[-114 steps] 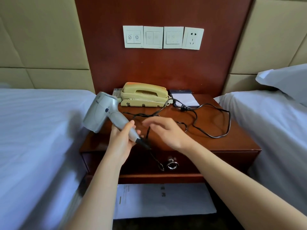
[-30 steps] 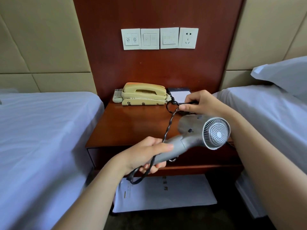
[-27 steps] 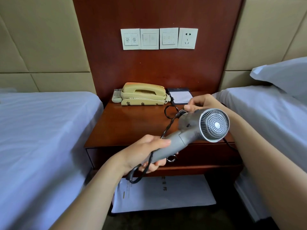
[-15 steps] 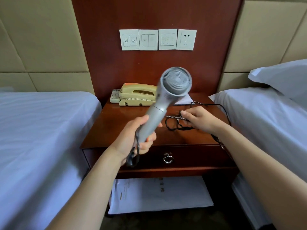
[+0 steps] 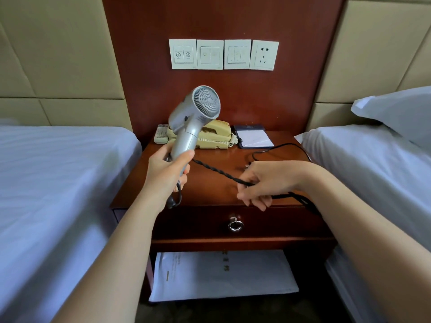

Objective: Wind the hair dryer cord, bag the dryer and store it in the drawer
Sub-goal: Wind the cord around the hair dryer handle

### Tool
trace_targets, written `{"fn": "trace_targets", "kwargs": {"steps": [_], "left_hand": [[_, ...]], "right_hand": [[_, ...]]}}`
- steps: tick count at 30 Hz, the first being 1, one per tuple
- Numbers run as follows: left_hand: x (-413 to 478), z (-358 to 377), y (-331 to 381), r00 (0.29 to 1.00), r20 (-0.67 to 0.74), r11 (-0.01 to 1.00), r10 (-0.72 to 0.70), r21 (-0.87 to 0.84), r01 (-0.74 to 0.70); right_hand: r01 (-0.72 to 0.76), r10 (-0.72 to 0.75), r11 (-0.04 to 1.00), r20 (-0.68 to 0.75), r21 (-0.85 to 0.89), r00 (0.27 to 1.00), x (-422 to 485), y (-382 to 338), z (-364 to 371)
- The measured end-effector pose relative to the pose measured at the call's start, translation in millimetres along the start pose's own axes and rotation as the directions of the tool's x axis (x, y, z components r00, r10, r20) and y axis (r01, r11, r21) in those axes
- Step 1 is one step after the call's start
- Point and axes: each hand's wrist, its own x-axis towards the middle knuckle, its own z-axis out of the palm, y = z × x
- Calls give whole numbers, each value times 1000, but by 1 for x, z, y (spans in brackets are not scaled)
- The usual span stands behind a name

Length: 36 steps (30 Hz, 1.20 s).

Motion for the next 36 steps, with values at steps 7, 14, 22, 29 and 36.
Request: {"fn": "trace_targets", "kwargs": {"steps": [7,14,22,29,36], "left_hand": [[8,4,-1,968,-242,998,67,0,-69],[8,8,-8,967,-249,998,46,45,-36],[10,-3,-9,932,-347,991,100,118,-62],[11,-7,-12,944,-318,960,94,280,-1],[5,-4,-8,957,-277,928,89,371,21]], "right_hand": [[-3,2,1000,-82,-12,997,2,-1,-1],[-189,151,960,-187,-206,971,1,3,6],[105,-119,993,-507,-56,854,-3,14,9],[281,-188,954,-531,99,826,-12,7,5],[310,-153,943,-672,119,725,-9,-2,3]]}}
